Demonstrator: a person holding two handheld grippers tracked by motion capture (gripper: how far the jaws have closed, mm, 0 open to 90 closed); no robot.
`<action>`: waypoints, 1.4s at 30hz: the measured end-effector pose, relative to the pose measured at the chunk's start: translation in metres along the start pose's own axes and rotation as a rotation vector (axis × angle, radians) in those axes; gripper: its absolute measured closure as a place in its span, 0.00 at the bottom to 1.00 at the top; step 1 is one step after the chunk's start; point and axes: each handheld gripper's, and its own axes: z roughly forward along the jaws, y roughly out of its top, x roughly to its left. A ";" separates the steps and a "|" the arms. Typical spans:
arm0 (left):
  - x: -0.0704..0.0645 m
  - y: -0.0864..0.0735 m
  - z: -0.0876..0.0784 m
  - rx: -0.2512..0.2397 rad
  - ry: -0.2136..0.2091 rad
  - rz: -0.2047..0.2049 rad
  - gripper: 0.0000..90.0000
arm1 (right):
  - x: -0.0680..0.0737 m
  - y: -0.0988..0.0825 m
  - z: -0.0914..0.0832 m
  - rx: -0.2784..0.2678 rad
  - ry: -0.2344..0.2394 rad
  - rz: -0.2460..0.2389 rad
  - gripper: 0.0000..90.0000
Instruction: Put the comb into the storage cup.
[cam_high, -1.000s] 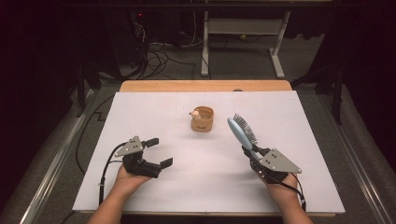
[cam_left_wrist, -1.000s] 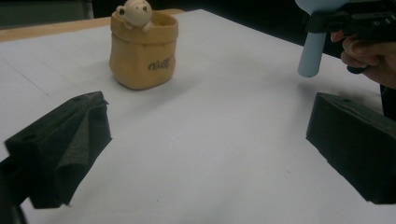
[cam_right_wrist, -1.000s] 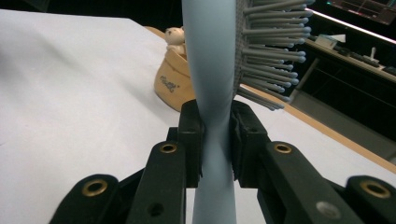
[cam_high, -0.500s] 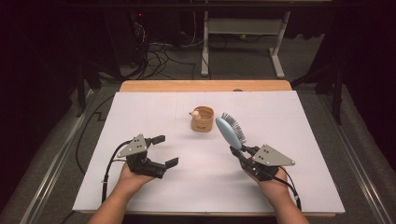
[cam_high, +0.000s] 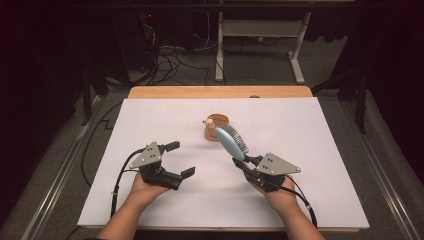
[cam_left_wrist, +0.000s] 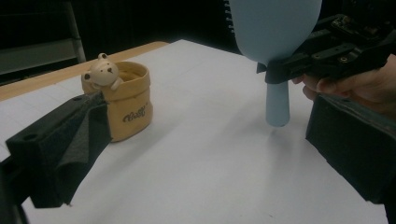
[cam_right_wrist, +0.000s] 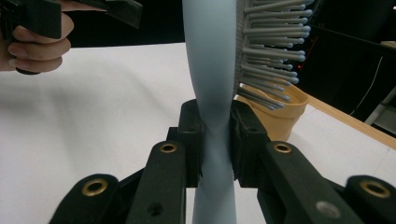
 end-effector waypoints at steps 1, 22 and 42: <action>-0.001 0.001 0.001 -0.002 -0.001 0.004 0.02 | 0.001 0.000 0.001 -0.001 0.007 -0.002 0.86; -0.005 0.019 0.015 -0.047 -0.068 0.019 0.10 | 0.020 0.006 0.026 0.006 0.155 -0.010 0.86; -0.005 0.030 0.021 -0.063 -0.151 0.036 0.24 | 0.023 0.009 0.036 -0.009 0.253 0.034 0.86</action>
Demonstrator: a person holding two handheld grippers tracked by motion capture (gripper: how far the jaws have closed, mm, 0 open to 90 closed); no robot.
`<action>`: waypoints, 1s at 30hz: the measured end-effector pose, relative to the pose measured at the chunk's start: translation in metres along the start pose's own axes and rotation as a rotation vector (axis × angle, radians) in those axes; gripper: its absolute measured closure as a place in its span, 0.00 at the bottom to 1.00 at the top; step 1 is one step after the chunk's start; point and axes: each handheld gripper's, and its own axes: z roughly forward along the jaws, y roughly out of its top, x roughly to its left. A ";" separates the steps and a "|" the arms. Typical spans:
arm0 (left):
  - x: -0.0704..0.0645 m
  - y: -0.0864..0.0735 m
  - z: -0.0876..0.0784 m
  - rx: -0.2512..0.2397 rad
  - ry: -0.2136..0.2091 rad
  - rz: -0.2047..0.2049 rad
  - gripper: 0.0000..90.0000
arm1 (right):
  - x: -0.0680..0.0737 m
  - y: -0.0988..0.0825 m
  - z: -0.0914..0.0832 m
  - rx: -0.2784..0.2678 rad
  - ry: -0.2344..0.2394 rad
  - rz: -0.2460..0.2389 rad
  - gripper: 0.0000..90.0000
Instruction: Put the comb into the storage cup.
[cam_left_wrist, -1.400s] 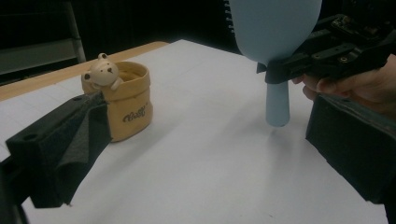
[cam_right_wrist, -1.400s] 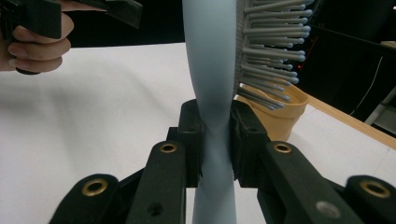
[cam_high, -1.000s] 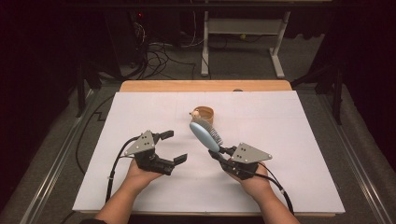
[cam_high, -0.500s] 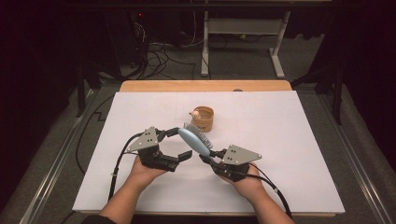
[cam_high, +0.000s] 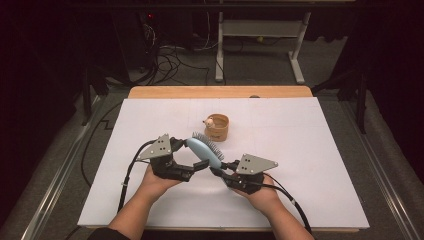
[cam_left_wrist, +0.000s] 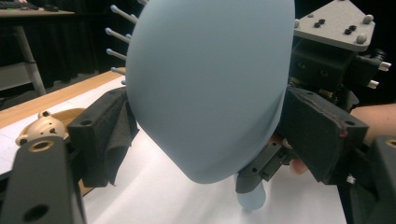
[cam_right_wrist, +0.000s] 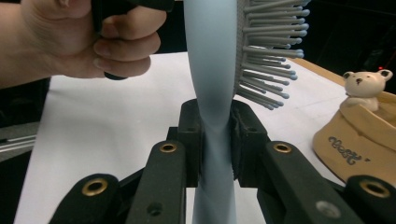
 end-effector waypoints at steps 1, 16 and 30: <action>0.001 0.000 0.000 -0.005 -0.006 -0.004 0.24 | 0.000 0.000 0.000 -0.002 0.004 0.005 0.86; 0.003 0.000 0.002 -0.015 -0.047 -0.017 0.26 | -0.003 0.002 0.001 -0.023 0.068 0.047 0.86; 0.004 0.004 0.001 -0.042 -0.058 -0.025 0.23 | -0.003 0.004 0.001 -0.025 0.085 0.044 0.86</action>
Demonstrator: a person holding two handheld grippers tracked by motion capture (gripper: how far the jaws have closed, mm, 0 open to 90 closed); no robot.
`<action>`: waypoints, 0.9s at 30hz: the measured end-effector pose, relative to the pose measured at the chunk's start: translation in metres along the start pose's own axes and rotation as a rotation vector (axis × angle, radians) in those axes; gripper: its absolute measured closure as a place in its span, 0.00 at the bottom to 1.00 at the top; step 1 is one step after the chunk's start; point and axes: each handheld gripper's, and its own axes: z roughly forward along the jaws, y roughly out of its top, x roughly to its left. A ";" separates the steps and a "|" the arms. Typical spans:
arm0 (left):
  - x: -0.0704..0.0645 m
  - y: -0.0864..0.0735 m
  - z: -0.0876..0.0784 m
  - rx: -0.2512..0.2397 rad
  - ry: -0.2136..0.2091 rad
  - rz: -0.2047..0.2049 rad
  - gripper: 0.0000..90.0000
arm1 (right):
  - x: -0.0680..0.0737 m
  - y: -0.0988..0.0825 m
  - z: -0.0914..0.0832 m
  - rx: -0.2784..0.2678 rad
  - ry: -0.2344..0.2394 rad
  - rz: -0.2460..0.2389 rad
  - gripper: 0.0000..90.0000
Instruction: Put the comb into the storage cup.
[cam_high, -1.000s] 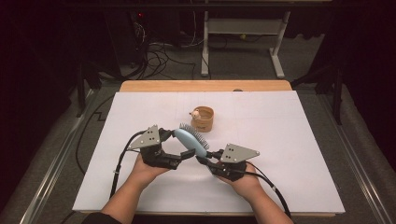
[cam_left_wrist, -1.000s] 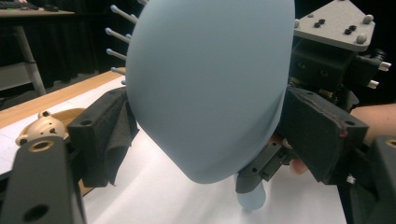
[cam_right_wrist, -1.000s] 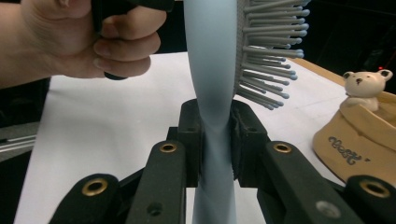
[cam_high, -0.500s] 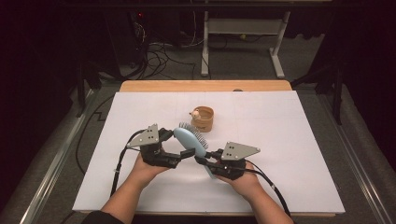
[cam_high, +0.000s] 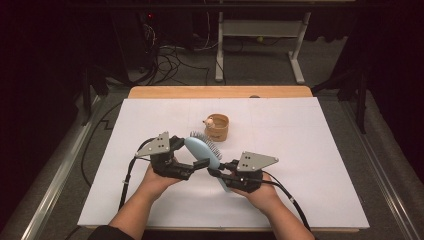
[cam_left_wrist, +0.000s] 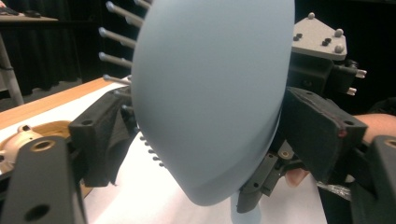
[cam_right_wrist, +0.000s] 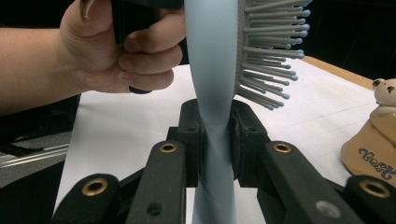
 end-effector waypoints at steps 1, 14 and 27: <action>0.000 0.000 0.000 0.002 -0.003 0.002 0.23 | 0.000 0.000 0.000 0.001 0.000 -0.003 0.86; 0.000 0.000 0.001 -0.016 -0.051 0.011 0.31 | 0.001 0.002 0.000 0.008 0.002 -0.007 0.86; 0.000 0.000 0.000 -0.024 -0.075 0.050 0.48 | 0.000 0.002 0.000 0.011 0.007 -0.013 0.86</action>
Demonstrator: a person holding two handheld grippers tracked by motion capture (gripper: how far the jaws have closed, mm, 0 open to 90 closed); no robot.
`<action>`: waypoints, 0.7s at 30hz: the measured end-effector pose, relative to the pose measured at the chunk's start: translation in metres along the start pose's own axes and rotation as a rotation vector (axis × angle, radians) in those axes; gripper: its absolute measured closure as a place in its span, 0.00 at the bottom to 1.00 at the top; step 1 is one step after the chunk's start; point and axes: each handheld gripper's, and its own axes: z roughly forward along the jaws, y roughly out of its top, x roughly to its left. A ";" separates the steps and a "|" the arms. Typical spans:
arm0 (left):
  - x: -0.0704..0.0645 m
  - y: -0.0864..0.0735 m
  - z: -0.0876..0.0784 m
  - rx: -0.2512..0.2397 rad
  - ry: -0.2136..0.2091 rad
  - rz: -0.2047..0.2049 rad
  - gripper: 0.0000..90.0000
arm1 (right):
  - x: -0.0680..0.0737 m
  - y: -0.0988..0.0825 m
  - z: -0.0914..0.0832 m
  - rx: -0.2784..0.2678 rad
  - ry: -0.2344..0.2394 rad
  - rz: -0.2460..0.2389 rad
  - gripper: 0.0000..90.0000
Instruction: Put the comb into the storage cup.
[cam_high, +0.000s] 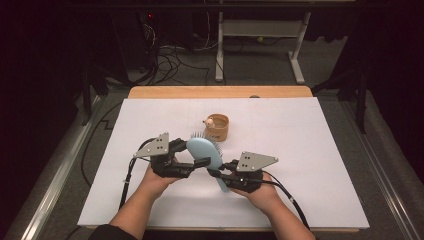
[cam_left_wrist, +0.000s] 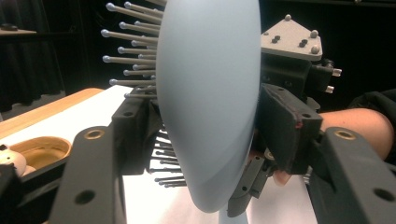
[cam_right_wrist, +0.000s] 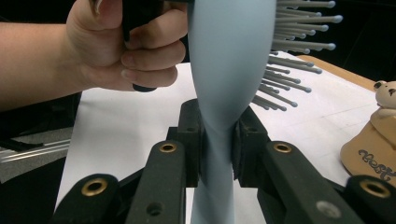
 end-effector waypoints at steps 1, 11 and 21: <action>0.000 0.000 0.000 0.000 -0.001 0.000 0.48 | 0.000 0.000 0.000 0.001 0.000 -0.001 0.86; 0.000 0.000 0.000 -0.010 -0.021 0.014 0.58 | -0.001 0.000 0.000 0.007 -0.007 0.003 0.83; -0.002 0.001 0.001 -0.030 -0.030 0.016 0.66 | -0.002 0.001 0.000 0.003 -0.023 0.008 0.80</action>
